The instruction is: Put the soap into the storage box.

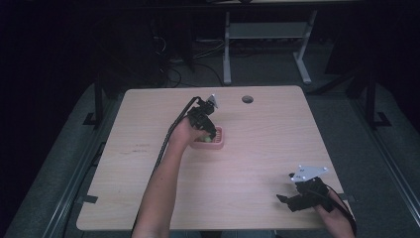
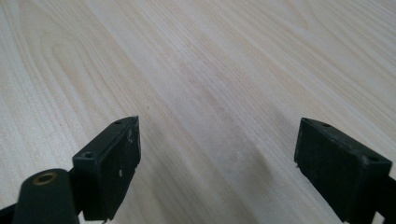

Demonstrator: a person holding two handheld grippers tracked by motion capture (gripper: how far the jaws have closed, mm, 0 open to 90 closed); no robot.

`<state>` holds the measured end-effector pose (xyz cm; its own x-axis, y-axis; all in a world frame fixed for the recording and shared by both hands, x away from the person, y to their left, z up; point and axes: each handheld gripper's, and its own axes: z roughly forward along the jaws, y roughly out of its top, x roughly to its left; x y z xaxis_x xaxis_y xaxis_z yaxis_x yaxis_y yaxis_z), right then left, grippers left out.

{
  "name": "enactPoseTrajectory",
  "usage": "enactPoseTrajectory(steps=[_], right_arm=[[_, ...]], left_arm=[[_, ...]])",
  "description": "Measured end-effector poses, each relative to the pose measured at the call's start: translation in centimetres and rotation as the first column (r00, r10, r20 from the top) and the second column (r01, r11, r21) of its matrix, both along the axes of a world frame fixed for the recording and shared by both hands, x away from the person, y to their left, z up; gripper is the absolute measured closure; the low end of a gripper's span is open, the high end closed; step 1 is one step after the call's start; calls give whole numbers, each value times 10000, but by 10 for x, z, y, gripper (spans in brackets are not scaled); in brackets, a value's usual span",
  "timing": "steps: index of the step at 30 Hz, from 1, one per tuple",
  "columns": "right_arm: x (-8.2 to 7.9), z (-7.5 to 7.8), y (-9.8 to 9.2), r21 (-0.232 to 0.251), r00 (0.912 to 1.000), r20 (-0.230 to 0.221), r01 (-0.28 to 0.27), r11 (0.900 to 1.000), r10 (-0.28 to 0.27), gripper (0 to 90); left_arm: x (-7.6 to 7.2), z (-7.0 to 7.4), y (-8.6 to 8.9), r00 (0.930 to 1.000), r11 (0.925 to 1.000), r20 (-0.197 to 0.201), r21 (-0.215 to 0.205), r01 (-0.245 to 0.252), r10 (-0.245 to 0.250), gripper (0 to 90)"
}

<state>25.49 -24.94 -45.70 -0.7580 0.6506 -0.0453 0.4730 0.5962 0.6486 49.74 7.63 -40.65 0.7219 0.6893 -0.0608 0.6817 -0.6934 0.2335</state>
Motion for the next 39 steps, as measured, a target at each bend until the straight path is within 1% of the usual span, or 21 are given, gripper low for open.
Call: enactPoseTrajectory(steps=[2,5,7,9,10,11,12,13,16,17,20,25,26,30,32,34,35,39], right_arm=[[0,0,0,-11,10000,23,-26,10000,26,140],[0,0,1,-36,10000,26,-73,10000,73,140],[0,0,1,-103,9999,0,-131,9999,131,140],[1,0,1,-120,9999,-22,-121,9999,121,140],[1,0,1,-111,9999,-21,-115,9999,115,140],[1,-1,1,-102,9999,-21,-123,9999,123,140],[1,-1,1,-96,9999,-24,-110,9999,110,140],[1,0,1,-103,9999,-20,-119,9999,119,140],[1,-1,1,-103,9999,0,-124,9999,124,140],[1,-1,1,-109,9999,6,-139,9998,139,140],[1,-1,2,-141,9999,-16,-118,9998,118,140],[1,-1,2,-198,9998,78,-205,9996,206,140],[1,0,3,-206,9999,-1,-168,9996,168,140],[1,0,4,-242,9999,-30,-116,9996,116,140],[1,0,4,-228,9999,-14,-111,9997,111,140],[1,1,4,-224,9999,14,-103,9997,103,140],[1,1,4,-221,9999,57,-99,9997,100,140],[1,0,5,-290,9998,65,-171,9994,173,140]], left_arm=[[-1,2,0,10000,10000,36,48,44,-44,250],[-3,6,1,9999,10000,126,-64,44,-43,249],[-4,7,2,9998,9999,145,-16,113,-113,248],[-5,7,3,10000,10000,62,-60,32,-32,244],[-5,7,4,9999,9999,78,22,117,-117,243],[-5,7,5,9999,9999,58,43,94,-95,242],[-6,6,6,10000,10000,85,-45,-2,3,242],[-5,7,7,10000,10000,81,13,51,-51,242],[-7,7,8,9999,9999,121,-99,-23,24,240],[-7,8,9,9999,9999,152,-90,66,-65,240],[-9,11,10,9999,9998,172,-196,7,-4,239],[-12,14,10,9996,9996,251,-259,109,-102,238],[-12,15,11,9995,9995,299,-279,132,-124,237],[-15,18,13,9996,9991,274,-415,110,-99,232],[-16,20,14,9993,9989,345,-433,182,-167,230],[-17,22,16,9991,9989,407,-443,155,-137,230],[-18,23,16,9990,9986,441,-511,144,-121,230],[-20,26,17,9985,9991,535,-403,159,-137,230]])
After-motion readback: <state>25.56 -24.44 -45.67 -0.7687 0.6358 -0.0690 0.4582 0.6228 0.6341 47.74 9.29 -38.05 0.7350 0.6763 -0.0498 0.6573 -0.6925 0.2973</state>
